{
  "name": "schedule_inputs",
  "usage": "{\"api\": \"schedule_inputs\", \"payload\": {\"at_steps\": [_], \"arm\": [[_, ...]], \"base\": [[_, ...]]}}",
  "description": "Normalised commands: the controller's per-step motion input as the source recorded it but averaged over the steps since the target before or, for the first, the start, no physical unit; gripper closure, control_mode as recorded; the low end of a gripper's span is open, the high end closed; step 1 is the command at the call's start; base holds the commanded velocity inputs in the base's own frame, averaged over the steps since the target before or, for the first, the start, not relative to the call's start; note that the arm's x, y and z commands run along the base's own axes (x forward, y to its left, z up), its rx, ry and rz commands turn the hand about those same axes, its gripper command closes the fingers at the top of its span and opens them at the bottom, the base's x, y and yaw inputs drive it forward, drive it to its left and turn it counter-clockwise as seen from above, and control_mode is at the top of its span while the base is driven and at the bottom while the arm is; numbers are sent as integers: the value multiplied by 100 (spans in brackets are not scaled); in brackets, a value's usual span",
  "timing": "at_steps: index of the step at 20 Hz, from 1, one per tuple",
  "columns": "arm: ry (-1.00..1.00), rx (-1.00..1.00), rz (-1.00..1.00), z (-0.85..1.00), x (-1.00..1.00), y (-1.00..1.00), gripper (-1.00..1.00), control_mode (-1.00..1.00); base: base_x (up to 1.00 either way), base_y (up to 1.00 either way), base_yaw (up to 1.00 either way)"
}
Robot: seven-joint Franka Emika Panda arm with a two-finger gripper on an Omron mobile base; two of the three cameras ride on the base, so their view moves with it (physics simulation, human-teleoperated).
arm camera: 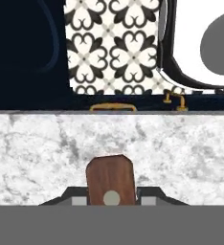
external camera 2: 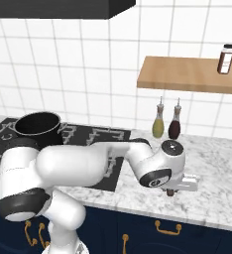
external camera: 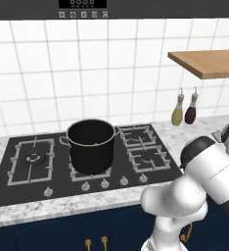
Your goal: Put the cucumber and onion in the pot. Retrieve the spatula and lightly stir the vegetables in the pot.
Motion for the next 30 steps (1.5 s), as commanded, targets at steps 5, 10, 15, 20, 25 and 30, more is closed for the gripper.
{"api": "schedule_inputs", "payload": {"at_steps": [5, 10, 15, 20, 25, 30], "arm": [[-1, -32, 28, 97, -10, 76, 100, -100], [3, -32, 38, 74, -14, 62, 100, -100], [0, -27, 41, 66, -31, 52, 100, -100], [0, -25, 45, 67, -18, 58, 100, -100], [0, -25, 43, 76, -2, 68, 100, -100], [-15, -30, 35, 89, 0, 50, 100, -100]], "base": [[0, 0, 0], [0, 0, 0], [0, 0, 0], [0, 0, 0], [0, 0, 0], [0, 0, 0]]}}
